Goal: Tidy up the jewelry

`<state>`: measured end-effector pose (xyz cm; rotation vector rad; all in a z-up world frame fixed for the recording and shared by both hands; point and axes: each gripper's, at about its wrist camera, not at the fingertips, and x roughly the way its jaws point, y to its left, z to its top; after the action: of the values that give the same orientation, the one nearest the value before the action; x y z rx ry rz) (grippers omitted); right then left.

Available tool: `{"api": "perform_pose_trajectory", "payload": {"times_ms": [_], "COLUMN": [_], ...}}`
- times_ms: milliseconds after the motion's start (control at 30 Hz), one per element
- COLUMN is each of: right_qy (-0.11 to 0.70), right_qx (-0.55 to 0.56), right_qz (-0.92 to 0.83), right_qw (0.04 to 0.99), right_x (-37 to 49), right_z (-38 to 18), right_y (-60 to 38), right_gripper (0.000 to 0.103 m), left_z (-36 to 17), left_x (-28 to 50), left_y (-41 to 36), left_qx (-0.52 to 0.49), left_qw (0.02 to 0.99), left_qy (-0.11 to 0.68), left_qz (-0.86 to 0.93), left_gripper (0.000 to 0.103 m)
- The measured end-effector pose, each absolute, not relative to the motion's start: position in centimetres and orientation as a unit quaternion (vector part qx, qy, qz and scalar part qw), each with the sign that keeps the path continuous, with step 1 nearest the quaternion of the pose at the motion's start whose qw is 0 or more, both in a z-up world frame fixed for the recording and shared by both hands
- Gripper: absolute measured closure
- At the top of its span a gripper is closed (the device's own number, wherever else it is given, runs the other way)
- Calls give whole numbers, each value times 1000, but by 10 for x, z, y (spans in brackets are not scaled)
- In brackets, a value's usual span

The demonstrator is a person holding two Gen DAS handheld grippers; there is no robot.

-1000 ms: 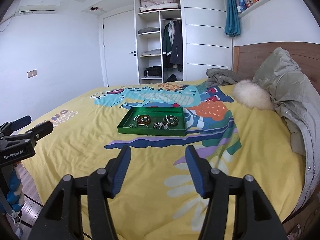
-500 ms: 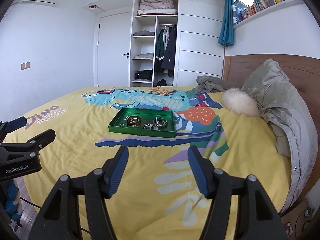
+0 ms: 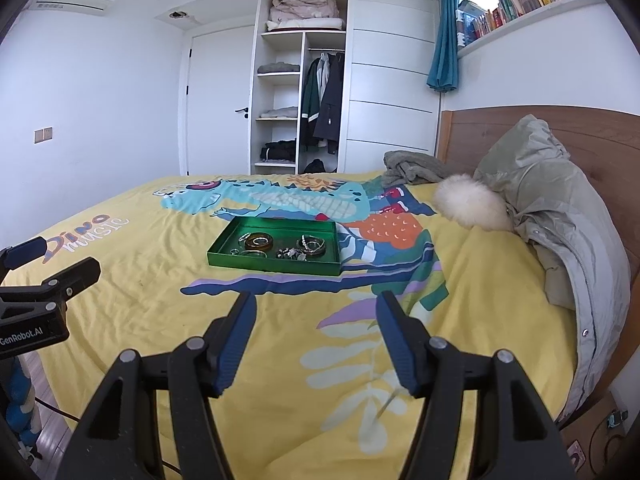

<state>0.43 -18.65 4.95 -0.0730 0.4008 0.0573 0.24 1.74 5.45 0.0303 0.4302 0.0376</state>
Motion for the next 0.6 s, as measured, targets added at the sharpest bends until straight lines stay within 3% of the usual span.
{"api": "perform_pose_trajectory", "payload": {"times_ms": [600], "right_qy": [209], "right_qx": [-29], "right_qz": [23], "right_qw": [977], "right_x": [8], "right_z": [39], "right_y": [-193], "right_gripper": [42], "left_z": [53], "left_x": [5], "left_y": [18], "left_qx": [8], "left_qw": [976], "left_qy": [218], "left_qz": [12], "left_gripper": [1]}}
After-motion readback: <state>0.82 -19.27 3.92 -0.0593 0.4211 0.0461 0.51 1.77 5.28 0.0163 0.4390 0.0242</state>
